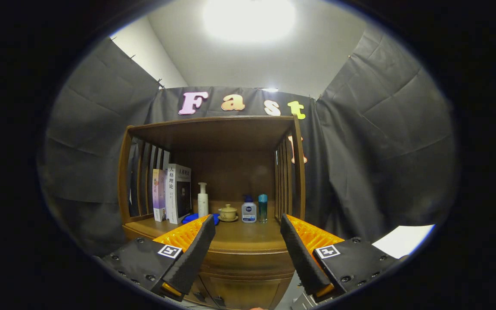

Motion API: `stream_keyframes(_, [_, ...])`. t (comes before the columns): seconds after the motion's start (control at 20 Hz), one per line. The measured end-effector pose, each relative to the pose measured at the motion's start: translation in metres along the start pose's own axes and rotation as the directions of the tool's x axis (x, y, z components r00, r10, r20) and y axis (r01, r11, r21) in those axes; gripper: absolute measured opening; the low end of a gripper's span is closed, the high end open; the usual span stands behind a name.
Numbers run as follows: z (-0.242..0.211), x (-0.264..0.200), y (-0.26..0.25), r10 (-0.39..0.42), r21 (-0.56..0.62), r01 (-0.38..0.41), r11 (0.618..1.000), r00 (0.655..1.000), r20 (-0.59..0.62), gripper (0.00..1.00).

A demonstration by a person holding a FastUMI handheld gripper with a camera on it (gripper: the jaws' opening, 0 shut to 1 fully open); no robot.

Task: Pull open the drawer, take out the items inside it, and place them on the countertop above the cabinet.

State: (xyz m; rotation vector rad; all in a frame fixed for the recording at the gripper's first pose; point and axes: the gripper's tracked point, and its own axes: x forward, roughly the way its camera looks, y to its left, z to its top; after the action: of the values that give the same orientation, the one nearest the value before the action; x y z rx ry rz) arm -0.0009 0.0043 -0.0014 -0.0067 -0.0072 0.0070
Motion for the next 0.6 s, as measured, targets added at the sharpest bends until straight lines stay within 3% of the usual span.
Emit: stream_keyframes(0.6, [-0.0011, 0.0058, 0.0074, 0.009, 0.031, -0.009, 0.999, 1.0, 0.001, 0.97])
